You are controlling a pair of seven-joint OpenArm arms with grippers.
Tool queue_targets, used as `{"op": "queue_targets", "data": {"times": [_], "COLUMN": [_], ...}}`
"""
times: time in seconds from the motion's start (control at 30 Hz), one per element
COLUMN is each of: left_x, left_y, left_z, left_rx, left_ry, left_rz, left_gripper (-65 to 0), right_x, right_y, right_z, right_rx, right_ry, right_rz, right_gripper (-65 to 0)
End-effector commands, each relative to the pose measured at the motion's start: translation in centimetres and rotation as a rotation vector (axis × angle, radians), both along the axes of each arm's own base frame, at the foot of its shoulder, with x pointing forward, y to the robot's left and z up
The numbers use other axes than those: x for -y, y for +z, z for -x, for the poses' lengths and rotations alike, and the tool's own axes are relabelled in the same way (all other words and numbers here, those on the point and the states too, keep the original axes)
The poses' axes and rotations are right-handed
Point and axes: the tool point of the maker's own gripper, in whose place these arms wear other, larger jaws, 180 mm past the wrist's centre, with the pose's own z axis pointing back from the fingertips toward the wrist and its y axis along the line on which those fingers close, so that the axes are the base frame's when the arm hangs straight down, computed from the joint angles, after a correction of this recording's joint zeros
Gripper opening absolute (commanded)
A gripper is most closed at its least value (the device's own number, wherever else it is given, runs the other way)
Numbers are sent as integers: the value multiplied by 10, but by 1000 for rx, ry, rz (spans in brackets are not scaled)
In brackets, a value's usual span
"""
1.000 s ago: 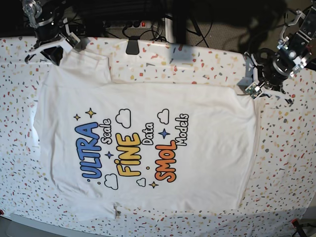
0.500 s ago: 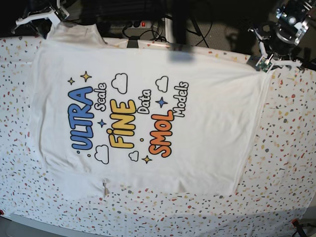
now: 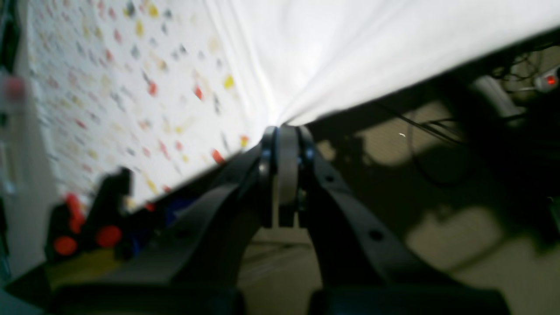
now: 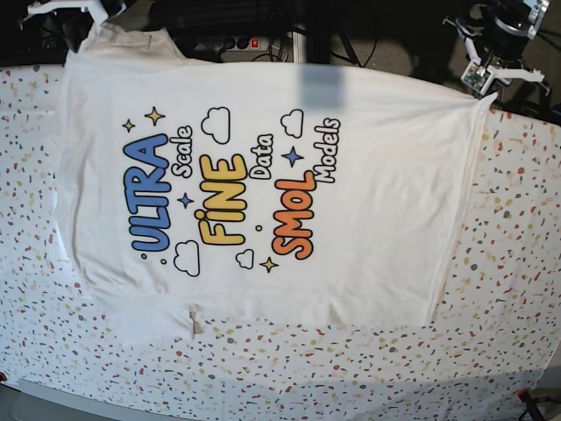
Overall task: Fold the T-shirt properly
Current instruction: 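Grasp the shoulder corners and pull the shirt toward the robot, then fold the shoulder edge over onto the shirt body with both grippers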
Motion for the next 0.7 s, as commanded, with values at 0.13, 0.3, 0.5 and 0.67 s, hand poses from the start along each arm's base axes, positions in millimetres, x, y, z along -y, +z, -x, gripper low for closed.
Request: {"op": "queue_targets", "data": {"times": [0.13, 0.3, 0.5, 0.67], "left_x": [5, 10, 24, 9], "left_y": [21, 35, 36, 38], "left_z": [-28, -57, -87, -116], "left_rx": [115, 187, 180, 219], "left_ry": [-1, 25, -20, 17], "left_rz": [30, 68, 157, 151], "left_gripper": [-650, -650, -650, -650], "right_x": [12, 5, -3, -5], "right_y": [26, 17, 25, 27], "right_z": [-38, -72, -115, -140], "right_rx": [150, 147, 215, 234], "right_ry": [-35, -44, -38, -14], "right_rz": [2, -103, -199, -214], "right_gripper": [-650, -650, -650, -650]}}
